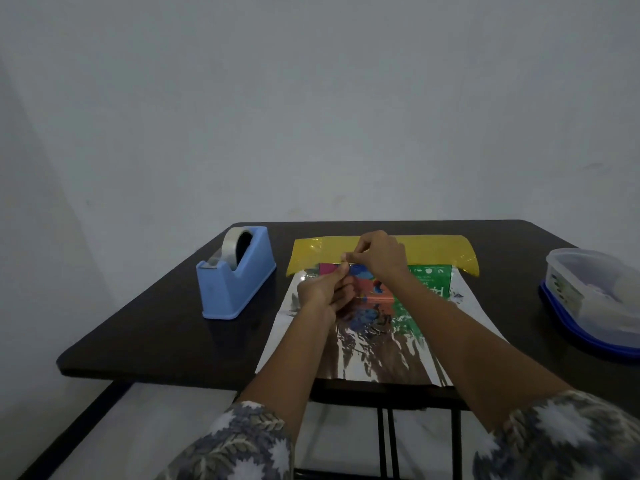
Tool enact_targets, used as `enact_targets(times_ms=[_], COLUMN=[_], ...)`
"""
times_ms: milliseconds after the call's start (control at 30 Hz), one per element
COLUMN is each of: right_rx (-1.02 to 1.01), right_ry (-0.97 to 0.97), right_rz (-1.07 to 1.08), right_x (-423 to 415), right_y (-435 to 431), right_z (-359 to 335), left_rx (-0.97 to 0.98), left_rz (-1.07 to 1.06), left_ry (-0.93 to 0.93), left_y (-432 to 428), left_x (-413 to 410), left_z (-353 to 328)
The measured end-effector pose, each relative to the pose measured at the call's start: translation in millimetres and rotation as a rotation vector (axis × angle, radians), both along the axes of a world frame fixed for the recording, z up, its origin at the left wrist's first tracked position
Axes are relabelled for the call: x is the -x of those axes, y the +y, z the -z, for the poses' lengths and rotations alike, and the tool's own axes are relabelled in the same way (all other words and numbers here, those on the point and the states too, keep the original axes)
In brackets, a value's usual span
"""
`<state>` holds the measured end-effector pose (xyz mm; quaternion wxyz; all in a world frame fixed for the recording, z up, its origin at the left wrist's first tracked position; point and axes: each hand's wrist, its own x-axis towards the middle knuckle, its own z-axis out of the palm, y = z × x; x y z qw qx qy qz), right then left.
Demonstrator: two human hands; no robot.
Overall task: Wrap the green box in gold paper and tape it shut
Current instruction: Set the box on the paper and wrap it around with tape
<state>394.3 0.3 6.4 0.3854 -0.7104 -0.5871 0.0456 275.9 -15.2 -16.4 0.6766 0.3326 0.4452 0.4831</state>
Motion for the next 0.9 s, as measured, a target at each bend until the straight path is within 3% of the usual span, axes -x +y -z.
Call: enact_targets(times_ms=[400, 900], right_rx=[0.036, 0.048], right_ry=[0.027, 0.05], right_rz=[-0.02, -0.05], right_x=[-2, -2], right_y=[0, -1], right_z=[-3, -7], left_rx=[-0.05, -0.206], left_rz=[-0.024, -0.114], left_ry=[0.119, 0.495], left_y=[10, 14], left_x=[2, -4], left_z=[10, 20])
